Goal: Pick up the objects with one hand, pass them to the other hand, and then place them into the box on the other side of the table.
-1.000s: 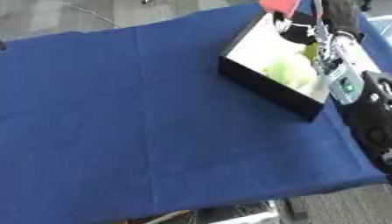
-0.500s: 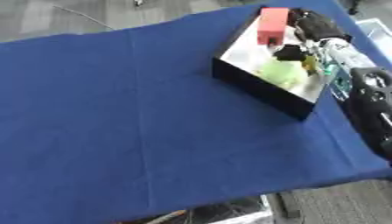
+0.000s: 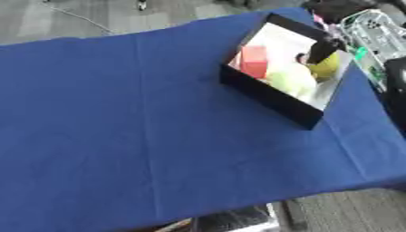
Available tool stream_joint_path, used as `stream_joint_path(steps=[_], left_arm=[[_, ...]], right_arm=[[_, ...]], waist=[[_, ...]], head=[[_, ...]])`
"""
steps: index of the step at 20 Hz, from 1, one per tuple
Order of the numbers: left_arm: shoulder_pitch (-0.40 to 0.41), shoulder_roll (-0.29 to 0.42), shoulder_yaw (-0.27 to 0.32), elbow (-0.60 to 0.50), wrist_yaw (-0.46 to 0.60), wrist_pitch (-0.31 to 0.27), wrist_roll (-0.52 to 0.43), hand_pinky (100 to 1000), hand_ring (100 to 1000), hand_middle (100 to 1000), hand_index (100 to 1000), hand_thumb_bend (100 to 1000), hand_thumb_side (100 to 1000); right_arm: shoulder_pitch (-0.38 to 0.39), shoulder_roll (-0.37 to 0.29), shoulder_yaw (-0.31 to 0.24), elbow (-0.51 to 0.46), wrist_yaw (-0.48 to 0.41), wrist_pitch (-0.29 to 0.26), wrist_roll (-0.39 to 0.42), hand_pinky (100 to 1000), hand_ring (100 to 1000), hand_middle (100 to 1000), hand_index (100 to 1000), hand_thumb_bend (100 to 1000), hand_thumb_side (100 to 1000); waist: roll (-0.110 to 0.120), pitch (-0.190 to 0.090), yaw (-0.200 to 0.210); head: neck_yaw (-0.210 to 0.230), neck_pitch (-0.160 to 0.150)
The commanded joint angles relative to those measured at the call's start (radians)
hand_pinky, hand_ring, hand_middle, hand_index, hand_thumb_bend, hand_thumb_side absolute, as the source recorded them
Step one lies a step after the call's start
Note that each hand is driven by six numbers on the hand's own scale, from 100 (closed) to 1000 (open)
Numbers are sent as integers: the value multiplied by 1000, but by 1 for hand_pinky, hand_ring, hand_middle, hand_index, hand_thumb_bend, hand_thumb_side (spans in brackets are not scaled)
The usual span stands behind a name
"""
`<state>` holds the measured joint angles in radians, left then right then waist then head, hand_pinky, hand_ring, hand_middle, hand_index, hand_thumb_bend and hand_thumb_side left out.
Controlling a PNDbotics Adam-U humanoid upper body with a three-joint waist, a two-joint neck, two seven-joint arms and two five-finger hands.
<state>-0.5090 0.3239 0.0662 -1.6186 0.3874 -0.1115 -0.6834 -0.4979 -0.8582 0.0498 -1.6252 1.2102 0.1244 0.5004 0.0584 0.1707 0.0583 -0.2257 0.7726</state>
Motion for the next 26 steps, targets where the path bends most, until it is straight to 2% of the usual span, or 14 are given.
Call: stream_joint_path(steps=[1,3,4,5,6,8,10,12,14,15,16,18,22,26], left_arm=[[-9,9,13,-15,-3,5,0,645,552,494,619,100,624],[-9,8,13,-15,-4,5,0,645,552,494,619,100,624],[-8,8,13,-15,-4,5,0,647,554,495,621,100,602],[1,-2,23,-18,-1,-1,6,648,555,495,622,100,599],[13,-20,39,-23,-5,-11,17,649,555,497,624,100,597],[25,-62,57,-36,-28,-28,41,650,557,498,627,100,596],[36,-91,61,-49,-59,-38,63,650,557,499,632,100,599],[49,-113,63,-60,-87,-44,86,651,558,500,636,100,604],[63,-134,64,-71,-111,-50,108,651,559,501,637,100,607],[69,-144,63,-76,-120,-52,118,653,560,502,639,100,612],[77,-156,62,-81,-129,-55,125,652,560,502,639,100,615],[98,-180,58,-84,-151,-54,137,651,558,499,636,100,638],[137,-208,43,-76,-189,-47,144,651,557,498,634,100,677],[148,-213,35,-72,-187,-42,154,649,552,493,630,100,693]], right_arm=[[7,-32,-47,-89,24,19,-60,983,924,1000,1000,437,369],[11,-32,-49,-96,25,23,-68,983,924,1000,1000,437,369],[12,-32,-49,-98,25,24,-70,880,927,955,1000,328,100],[2,-21,-59,-108,18,31,-77,873,931,955,1000,348,100],[-15,-4,-77,-126,8,42,-88,864,937,951,1000,352,100],[-37,40,-121,-171,-20,70,-115,856,946,951,1000,253,100],[-8,93,-174,-223,-52,102,-148,845,950,945,1000,120,100],[34,142,-223,-272,-82,129,-178,836,956,943,1000,100,100],[79,193,-274,-324,-114,127,-209,829,961,942,1000,100,100],[101,218,-297,-348,-129,122,-225,816,976,940,1000,100,111],[119,242,-311,-362,-144,123,-240,807,981,936,990,100,197],[149,289,-329,-372,-172,140,-268,782,1000,933,979,100,544],[186,385,-310,-375,-232,185,-328,765,1000,924,964,100,578],[212,486,-267,-375,-294,142,-389,755,995,892,921,100,564]], waist=[[-7,-20,0],[-7,-20,0],[-7,-20,0],[-1,-30,-10],[4,-37,-21],[8,-42,-32],[7,-48,-35],[5,-50,-34],[2,-49,-37],[1,-48,-38],[0,-47,-39],[0,-44,-47],[-2,-34,-55],[-4,-33,-61]], head=[[12,-3],[12,-3],[17,-3],[81,-3],[125,-3],[185,-3],[222,-3],[243,-3],[248,-3],[245,-3],[240,-3],[230,-3],[218,-3],[232,-3]])
